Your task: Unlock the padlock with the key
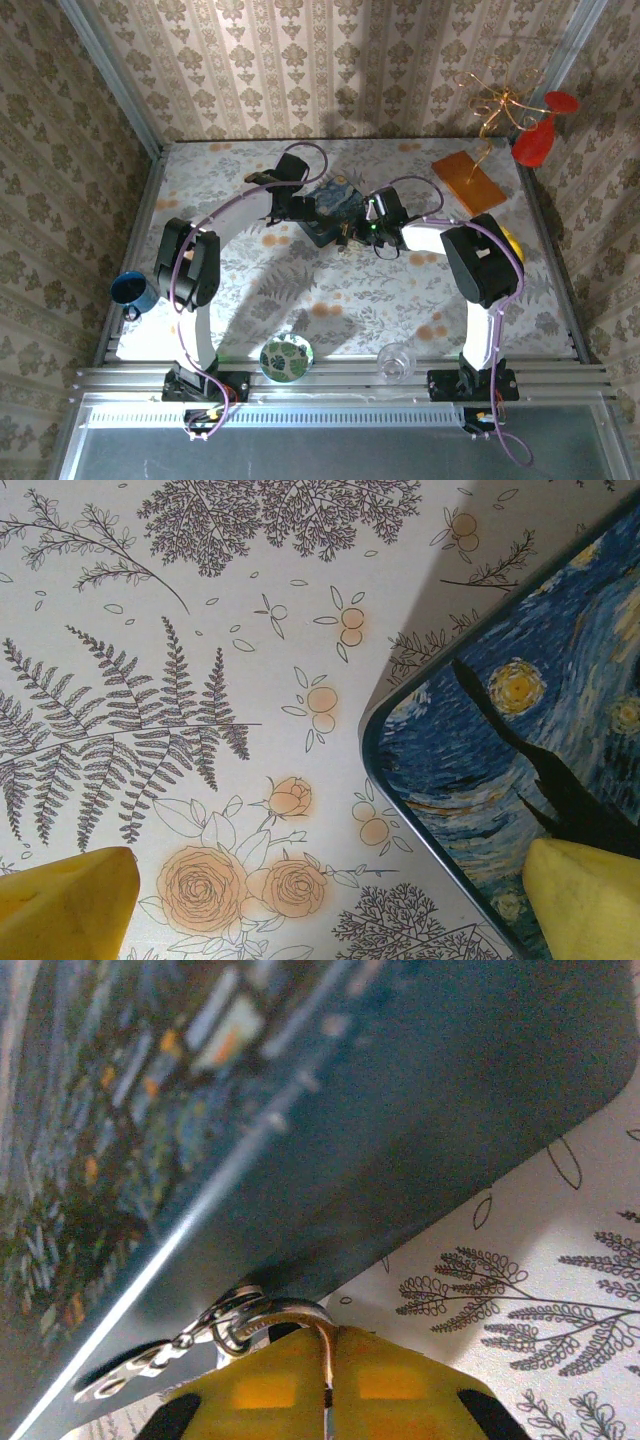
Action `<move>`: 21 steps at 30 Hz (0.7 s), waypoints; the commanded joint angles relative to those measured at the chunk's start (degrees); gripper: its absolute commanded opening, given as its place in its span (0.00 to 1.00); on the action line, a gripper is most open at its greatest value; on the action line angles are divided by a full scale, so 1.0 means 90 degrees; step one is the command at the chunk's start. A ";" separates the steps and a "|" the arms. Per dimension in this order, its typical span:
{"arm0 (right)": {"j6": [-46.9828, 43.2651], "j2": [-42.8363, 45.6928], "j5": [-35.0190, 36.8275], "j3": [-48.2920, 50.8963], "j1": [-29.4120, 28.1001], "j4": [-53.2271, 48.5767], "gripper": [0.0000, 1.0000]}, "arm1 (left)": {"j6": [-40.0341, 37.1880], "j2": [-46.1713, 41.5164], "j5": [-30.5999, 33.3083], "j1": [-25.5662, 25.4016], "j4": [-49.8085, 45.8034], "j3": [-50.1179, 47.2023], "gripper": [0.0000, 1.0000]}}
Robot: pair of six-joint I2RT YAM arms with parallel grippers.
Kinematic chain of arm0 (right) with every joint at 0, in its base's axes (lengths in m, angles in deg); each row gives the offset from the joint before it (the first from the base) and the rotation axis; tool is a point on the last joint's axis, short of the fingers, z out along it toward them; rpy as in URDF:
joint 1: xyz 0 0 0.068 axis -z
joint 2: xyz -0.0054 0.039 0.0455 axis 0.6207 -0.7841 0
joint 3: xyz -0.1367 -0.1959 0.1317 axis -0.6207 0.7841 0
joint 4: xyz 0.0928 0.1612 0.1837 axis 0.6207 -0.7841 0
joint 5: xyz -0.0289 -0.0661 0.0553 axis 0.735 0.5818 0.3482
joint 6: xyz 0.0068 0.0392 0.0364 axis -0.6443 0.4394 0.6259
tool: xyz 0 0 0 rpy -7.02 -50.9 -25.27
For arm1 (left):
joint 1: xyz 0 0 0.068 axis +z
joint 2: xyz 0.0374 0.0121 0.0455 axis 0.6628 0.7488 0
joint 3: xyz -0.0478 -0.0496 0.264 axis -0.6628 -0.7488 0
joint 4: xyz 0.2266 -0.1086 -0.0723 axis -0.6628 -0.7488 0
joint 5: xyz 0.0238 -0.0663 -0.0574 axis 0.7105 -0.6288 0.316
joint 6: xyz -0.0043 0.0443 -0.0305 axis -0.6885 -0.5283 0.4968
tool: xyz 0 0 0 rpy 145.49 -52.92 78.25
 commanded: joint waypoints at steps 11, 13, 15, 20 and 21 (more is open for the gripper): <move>0.0515 0.0471 -0.0266 0.0263 0.0105 0.0329 0.00 | 0.0017 -0.0561 -0.0158 0.0088 -0.0331 -0.0186 1.00; 0.0588 0.0539 -0.0192 0.0275 0.0107 0.0289 0.00 | 0.0051 -0.0729 -0.0220 0.0064 -0.0282 -0.0187 1.00; 0.0643 0.0568 -0.0165 0.0246 0.0115 0.0257 0.00 | 0.0105 -0.0850 -0.0196 0.0007 -0.0258 -0.0186 1.00; 0.0747 0.0595 -0.0065 0.0240 0.0110 0.0207 0.00 | 0.0277 -0.1005 0.0228 -0.0357 -0.0219 -0.0205 1.00; 0.0757 0.0604 -0.0031 0.0263 0.0113 0.0186 0.00 | 0.0289 -0.0988 0.0247 -0.0445 -0.0171 -0.0224 1.00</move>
